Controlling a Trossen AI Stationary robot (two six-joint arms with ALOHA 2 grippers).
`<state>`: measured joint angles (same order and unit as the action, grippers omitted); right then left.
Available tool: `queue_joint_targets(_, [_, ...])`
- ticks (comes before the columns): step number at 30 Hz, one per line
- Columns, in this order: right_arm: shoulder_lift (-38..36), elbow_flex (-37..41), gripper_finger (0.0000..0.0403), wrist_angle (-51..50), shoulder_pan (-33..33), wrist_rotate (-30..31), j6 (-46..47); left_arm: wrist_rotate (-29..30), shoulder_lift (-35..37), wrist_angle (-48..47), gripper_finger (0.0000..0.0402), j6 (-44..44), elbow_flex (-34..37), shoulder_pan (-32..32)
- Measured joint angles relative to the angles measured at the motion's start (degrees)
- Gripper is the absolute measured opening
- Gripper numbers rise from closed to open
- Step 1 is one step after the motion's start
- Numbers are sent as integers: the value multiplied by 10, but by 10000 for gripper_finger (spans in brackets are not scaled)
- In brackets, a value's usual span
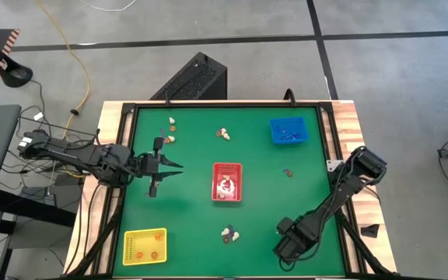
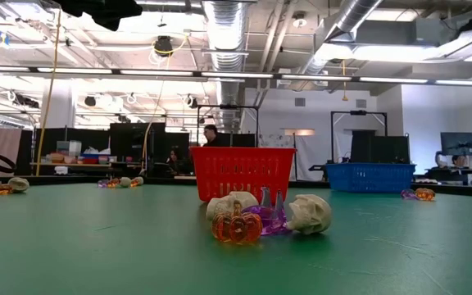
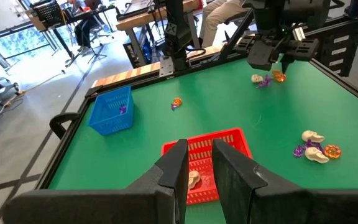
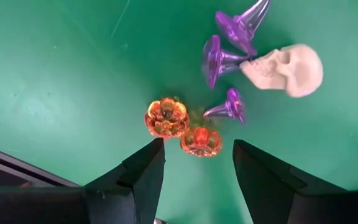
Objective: Sort Halloween decoration
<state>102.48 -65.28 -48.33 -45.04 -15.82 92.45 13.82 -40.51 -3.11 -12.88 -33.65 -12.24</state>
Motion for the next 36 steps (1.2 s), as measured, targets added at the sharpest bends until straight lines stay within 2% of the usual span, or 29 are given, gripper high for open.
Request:
queue_joint_targets(11, [0,0,220,6,-4,-5,-32,0,0,0,61,0,0,0])
queue_joint_targets(36, [0,0,220,6,-26,43,-60,0,0,0,61,0,0,0])
